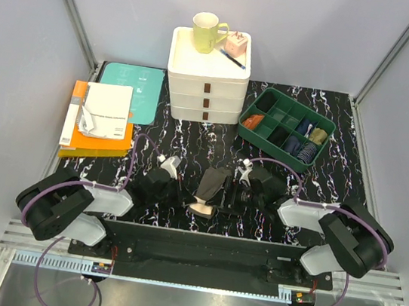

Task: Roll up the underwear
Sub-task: Roll the underwear to the center of the board.

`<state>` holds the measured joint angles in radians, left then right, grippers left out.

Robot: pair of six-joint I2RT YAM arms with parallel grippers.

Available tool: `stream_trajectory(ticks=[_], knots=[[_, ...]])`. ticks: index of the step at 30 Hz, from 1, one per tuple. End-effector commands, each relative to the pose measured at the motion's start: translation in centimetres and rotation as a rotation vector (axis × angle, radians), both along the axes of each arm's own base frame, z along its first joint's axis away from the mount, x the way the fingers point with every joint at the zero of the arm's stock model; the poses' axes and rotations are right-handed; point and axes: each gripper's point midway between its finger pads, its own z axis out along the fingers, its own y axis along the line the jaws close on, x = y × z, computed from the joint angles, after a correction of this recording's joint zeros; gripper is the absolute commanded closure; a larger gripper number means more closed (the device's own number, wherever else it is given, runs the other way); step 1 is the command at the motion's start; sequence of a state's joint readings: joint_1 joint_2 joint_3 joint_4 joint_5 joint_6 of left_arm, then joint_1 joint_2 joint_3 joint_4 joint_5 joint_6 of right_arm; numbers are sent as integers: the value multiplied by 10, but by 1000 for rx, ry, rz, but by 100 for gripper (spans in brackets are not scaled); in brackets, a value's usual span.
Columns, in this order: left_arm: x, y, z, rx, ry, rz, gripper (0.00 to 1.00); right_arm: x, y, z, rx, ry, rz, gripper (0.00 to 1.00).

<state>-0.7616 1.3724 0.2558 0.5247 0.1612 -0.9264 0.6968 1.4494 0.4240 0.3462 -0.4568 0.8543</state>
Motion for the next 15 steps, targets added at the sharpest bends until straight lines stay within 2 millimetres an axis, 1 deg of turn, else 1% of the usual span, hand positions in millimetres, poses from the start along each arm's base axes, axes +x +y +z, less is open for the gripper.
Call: stream_trajectory(ticks=[1,2,4,5,8,9,11,12,14,15], knots=[[-10,10,-18,67,46,6,100,3,-6,-22,-78,-14,-28,22],[-9,10,-18,66,43,9,100,3,-8,-27,-89,-4,-31,27],[-10,9,-18,63,47,9,100,2,-9,-30,-97,3,-34,33],[-10,8,-17,60,44,8,100,1,-10,-32,-102,6,-35,42],[-10,4,-12,38,34,-2,100,1,-13,-37,-125,13,-44,57],[-9,2,-9,28,30,-4,100,0,-14,-38,-134,19,-45,65],[-9,-2,-4,11,24,-11,100,1,-16,-43,-151,32,-50,71],[-9,-3,-1,1,23,-16,100,0,-16,-45,-158,38,-52,78],[-7,-6,7,-18,10,-17,100,1,-18,-50,-184,52,-65,85],[-8,-5,8,-16,18,-15,98,3,-20,-53,-200,57,-75,91]])
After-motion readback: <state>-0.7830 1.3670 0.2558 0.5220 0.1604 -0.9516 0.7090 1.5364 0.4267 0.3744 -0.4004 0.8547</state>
